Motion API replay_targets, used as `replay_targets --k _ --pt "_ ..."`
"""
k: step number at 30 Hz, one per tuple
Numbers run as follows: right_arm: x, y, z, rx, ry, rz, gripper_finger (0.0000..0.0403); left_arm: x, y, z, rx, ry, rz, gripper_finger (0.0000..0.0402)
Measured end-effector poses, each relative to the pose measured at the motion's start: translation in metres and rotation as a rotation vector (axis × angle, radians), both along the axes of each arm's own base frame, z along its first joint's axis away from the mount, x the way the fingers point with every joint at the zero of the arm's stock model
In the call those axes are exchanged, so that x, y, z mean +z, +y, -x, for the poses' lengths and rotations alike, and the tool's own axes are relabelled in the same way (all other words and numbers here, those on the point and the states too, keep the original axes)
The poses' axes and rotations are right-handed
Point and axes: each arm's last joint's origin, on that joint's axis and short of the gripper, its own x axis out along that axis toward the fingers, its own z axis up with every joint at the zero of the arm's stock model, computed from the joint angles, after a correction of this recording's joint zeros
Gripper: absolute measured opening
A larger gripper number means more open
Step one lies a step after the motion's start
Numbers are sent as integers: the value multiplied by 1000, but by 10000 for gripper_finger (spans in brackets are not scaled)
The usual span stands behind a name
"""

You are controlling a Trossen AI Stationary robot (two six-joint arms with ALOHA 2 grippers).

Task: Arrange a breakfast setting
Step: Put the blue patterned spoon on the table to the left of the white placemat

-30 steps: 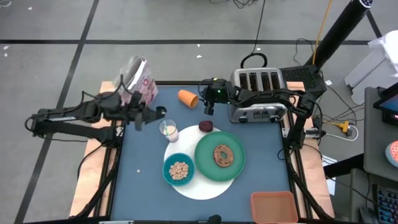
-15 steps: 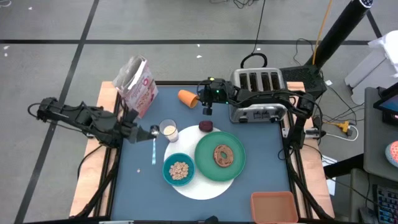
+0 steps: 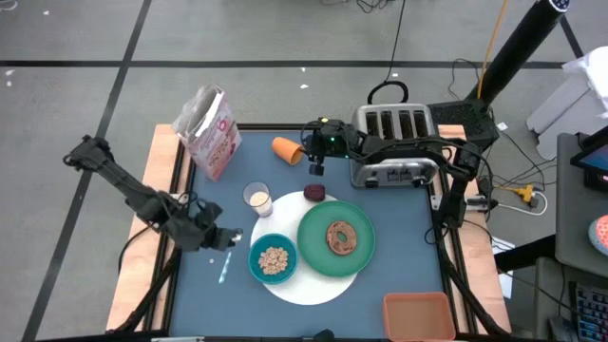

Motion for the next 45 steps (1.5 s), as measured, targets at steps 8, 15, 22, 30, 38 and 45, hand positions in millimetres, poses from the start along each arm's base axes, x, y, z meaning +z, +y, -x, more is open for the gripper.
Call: replay_targets --k 8,15,22,30,38,45 --pt "0 0 0 1 0 2 139 -70 -7 1 108 -73 220 3" --pt "0 0 0 1 0 3 139 -112 5 15 215 -39 266 3" --pt "0 0 0 1 -2 4 139 -131 11 23 287 -12 324 3" --pt "0 0 0 1 -2 4 139 -141 16 29 351 21 362 3" --pt "0 0 0 1 -2 4 139 -144 21 28 385 41 340 3" --pt "0 0 0 1 -2 4 139 -146 24 29 409 61 319 4"
